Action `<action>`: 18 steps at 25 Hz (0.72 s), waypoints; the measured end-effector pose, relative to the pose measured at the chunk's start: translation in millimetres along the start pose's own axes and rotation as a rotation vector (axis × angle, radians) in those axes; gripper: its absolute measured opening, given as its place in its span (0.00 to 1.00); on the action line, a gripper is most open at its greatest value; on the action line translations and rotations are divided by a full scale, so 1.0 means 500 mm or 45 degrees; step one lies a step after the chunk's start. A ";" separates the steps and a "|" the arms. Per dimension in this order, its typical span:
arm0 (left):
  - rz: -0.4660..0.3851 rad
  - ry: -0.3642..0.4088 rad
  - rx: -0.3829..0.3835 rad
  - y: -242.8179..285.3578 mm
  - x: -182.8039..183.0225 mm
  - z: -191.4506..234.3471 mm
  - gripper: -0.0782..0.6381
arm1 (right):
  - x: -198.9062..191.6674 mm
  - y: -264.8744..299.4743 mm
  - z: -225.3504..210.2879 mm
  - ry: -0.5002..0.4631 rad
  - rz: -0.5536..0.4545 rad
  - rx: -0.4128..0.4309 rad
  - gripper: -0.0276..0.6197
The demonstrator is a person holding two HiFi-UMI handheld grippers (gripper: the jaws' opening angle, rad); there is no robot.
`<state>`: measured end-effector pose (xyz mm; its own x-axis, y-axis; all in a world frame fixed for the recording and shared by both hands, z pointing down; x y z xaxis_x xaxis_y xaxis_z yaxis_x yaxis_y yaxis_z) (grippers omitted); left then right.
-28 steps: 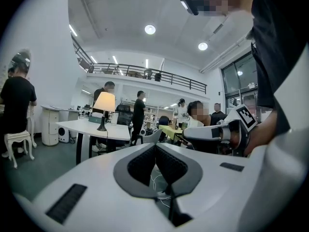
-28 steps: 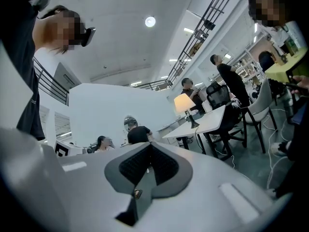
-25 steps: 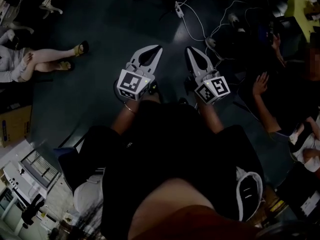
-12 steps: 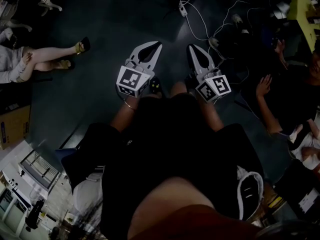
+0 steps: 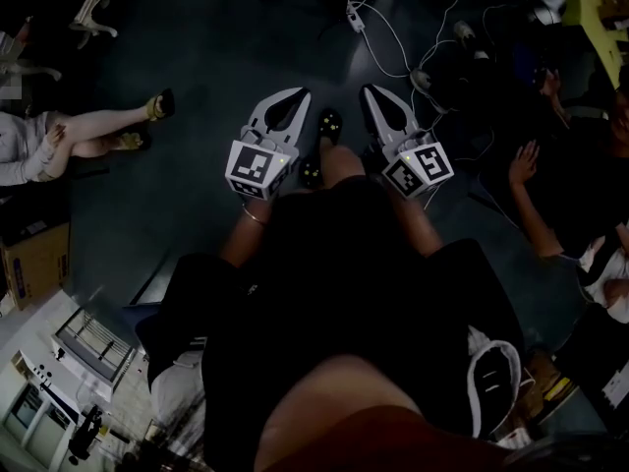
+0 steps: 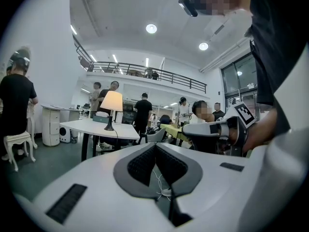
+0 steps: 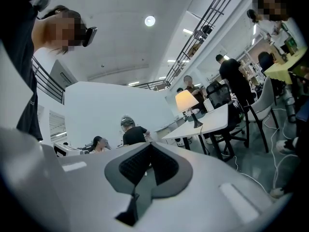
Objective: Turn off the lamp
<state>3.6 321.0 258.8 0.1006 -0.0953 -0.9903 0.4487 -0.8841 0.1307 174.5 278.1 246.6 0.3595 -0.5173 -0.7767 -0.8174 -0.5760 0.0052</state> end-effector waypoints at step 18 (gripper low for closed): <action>0.010 0.012 0.001 0.151 0.003 0.095 0.12 | 0.085 0.125 -0.112 -0.012 -0.002 0.023 0.04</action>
<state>-4.7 232.4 265.0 0.1127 -0.0981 -0.9888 0.4473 -0.8836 0.1387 163.9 184.3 249.1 0.3564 -0.5103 -0.7827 -0.8250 -0.5651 -0.0072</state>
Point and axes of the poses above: the fingertips, and each gripper's own axes: y forward along the fingers, z to its left, x out of its top, the point moved 6 cm from there along -y, backward along the fingers, and after that the axes turned 13 degrees about y, right-handed, at the moved point
